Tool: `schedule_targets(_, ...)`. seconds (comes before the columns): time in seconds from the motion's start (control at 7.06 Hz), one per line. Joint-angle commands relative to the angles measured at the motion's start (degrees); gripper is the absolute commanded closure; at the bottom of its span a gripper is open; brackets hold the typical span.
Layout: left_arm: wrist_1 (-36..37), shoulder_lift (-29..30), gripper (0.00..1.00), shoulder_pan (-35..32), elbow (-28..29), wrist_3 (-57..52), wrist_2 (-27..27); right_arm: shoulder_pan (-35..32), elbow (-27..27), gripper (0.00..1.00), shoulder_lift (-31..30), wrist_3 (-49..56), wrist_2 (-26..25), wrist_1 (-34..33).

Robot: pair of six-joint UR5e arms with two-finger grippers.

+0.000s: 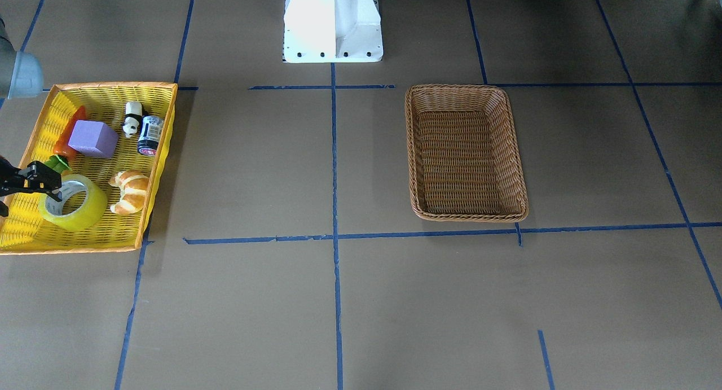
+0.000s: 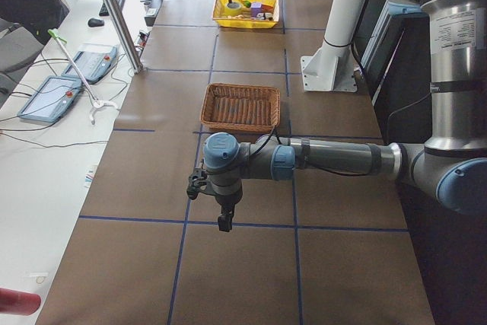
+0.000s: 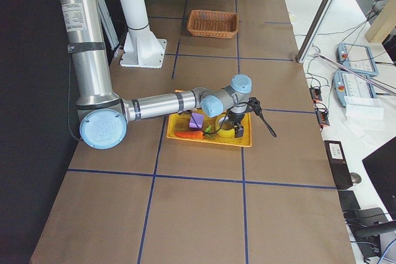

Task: Move tape to another basket

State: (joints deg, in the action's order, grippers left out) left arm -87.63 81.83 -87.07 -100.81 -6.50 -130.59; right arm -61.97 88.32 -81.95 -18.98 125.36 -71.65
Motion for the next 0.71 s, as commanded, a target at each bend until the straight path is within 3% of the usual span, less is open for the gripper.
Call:
schedule_targets(0.0, 0.0, 0.0, 0.0, 0.06, 0.0, 0.09, 0.07, 2.2, -3.32, 0.01, 0.12, -0.09, -0.03, 4.83)
schedule_targets(0.14, 0.0, 0.0, 0.0, 0.06, 0.0, 0.0, 0.07, 2.73, -3.42, 0.03, 0.12, -0.09, 0.06, 5.03)
schedule_targets(0.28, 0.09, 0.0, 0.0, -0.03, 0.0, 0.0, 0.07, 2.73, -3.33, 0.27, 0.12, 0.17, 0.15, 5.11)
schedule_targets(0.43, 0.0, 0.0, 0.0, -0.03, 0.0, 0.09, 0.07, 2.56, -2.98, 0.62, -0.05, 0.34, 0.41, 5.03)
schedule_targets(0.57, 0.09, 0.0, 0.0, -0.03, 0.0, 0.09, -0.02, 2.47, -2.63, 0.8, -0.4, 0.35, 0.5, 5.11)
